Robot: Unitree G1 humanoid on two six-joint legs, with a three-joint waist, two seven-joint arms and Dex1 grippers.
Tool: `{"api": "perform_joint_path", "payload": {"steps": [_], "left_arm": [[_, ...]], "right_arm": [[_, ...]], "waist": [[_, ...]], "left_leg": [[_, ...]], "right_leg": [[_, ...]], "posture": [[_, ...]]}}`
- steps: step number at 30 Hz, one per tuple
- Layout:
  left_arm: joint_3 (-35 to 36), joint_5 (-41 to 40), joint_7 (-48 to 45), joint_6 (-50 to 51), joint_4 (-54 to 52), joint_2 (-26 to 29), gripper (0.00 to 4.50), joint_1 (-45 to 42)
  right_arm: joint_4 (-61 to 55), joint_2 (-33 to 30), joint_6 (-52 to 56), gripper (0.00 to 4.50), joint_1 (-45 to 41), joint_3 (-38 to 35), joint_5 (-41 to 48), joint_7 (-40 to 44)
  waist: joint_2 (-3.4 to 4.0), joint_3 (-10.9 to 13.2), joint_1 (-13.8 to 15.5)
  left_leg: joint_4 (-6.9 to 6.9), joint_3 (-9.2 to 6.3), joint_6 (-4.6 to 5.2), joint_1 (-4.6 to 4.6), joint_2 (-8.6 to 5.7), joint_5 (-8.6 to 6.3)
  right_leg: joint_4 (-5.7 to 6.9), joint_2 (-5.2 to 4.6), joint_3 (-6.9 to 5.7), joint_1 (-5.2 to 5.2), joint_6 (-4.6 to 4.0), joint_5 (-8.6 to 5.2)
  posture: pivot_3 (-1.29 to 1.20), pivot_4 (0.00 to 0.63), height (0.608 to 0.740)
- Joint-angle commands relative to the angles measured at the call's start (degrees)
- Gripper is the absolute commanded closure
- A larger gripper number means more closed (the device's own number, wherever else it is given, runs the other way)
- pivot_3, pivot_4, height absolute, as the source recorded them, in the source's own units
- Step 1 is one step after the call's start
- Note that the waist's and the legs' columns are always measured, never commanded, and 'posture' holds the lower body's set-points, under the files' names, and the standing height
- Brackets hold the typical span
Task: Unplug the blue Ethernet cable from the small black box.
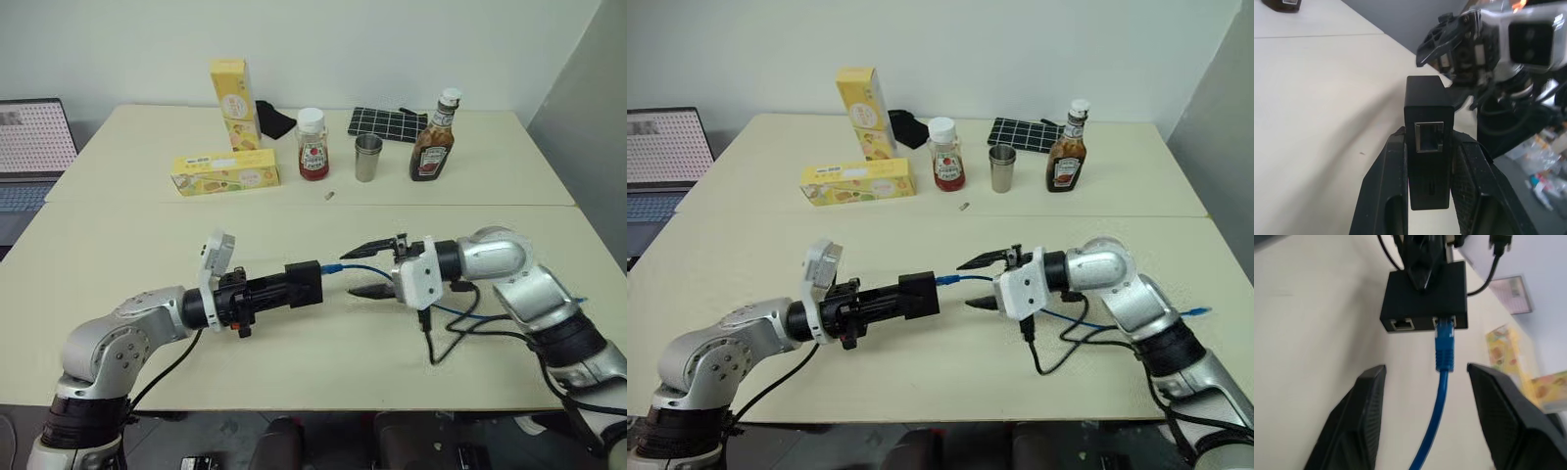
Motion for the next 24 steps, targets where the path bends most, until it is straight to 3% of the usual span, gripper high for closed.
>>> {"api": "perform_joint_path", "payload": {"steps": [1, 6, 11, 24], "left_arm": [[-2.85, 4.37, -5.13, -6.58, 2.09, -1.24, 3.71, -1.28], [-3.40, 4.60, -10.48, -9.94, 3.44, -2.49, 3.71, -1.13], [-2.80, 4.21, -12.89, -10.62, 3.78, -2.59, 3.71, -1.11], [-2.24, 5.01, -13.45, -11.72, 3.73, -2.65, 3.71, -0.34]], "right_arm": [[-7.80, 0.49, 25.68, 1.69, 0.46, -5.33, 18.76, -3.38], [-8.54, 5.22, 40.58, 1.69, 0.76, -8.63, 26.77, -11.47], [-9.27, 7.69, 48.83, 1.69, 1.33, -9.64, 30.53, -14.73], [-9.57, 10.01, 56.34, 1.69, 1.23, -10.33, 33.18, -15.69]], "waist": [[0.00, 0.00, -0.02], [0.01, 0.01, -0.20], [0.01, 0.01, -0.17], [0.01, 0.01, -0.19]], "left_leg": [[0.00, -0.02, 0.00, -0.01, 0.00, 0.00], [-0.01, 0.00, 0.01, 0.01, 0.00, 0.00], [-0.04, 0.02, 0.01, -0.06, -0.01, -0.01], [-0.03, 0.04, 0.02, -0.06, -0.04, -0.01]], "right_leg": [[0.00, -0.02, -0.01, 0.00, 0.00, 0.00], [0.00, -0.03, 0.03, -0.02, -0.01, 0.00], [-0.01, 0.02, 0.00, -0.09, -0.01, 0.00], [-0.02, 0.07, 0.04, -0.10, 0.03, 0.01]], "posture": [[0.00, 0.150, 0.740], [0.00, 0.150, 0.740], [0.00, 0.150, 0.740], [0.00, 0.150, 0.740]]}}
